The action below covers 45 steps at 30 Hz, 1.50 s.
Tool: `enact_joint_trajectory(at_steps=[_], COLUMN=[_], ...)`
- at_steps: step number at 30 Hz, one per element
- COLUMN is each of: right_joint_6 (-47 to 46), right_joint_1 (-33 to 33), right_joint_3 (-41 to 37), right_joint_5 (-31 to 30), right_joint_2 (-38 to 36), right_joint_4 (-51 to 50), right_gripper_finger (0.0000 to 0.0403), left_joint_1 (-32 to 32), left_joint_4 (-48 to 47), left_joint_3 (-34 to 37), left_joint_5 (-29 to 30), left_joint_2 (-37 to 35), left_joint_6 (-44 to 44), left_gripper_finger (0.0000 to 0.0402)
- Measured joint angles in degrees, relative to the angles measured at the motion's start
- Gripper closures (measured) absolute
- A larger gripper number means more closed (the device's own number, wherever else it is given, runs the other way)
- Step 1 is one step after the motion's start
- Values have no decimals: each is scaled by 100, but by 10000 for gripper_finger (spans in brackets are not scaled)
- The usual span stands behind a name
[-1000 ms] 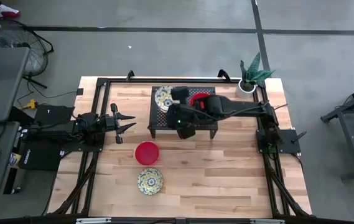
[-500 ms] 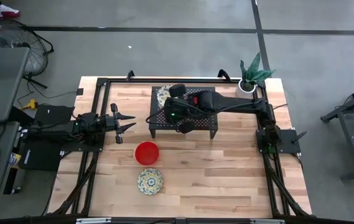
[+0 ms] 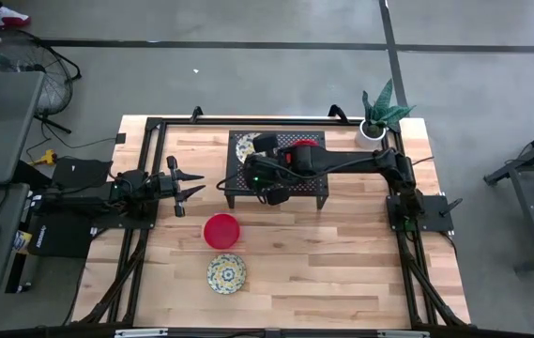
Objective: Pick & Place Mini bowls
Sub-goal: Stack the top yellow patterned bowl on the yellow patterned bowl on the shelf, then stack the red bowl on the red bowl on the shelf
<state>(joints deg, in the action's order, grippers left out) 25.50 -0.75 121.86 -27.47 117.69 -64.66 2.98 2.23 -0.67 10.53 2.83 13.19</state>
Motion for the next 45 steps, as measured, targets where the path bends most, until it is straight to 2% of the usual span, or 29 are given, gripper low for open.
enact_joint_trajectory(at_steps=[16, 25, 35, 40, 45], right_joint_6=[-364, -402, -598, -783, -1677], right_joint_1=[2, 1, -15, -81, -128], right_joint_3=[-91, -89, -83, -81, -81], right_joint_5=[104, 57, 262, 258, 204], right_joint_2=[0, -1, -183, -248, -249], right_joint_4=[22, 31, 84, 428, 924], right_gripper_finger=[395, 347, 287, 287, 304], left_joint_1=[0, 0, 0, 0, 0], left_joint_4=[1, 0, 0, 2, -1], left_joint_3=[0, 0, 0, 0, 0], left_joint_5=[-1, -1, 1, 1, -1], left_joint_2=[-2, -1, -2, -1, -2], left_joint_6=[0, 0, 0, 0, 0], left_gripper_finger=[284, 284, 284, 284, 284])
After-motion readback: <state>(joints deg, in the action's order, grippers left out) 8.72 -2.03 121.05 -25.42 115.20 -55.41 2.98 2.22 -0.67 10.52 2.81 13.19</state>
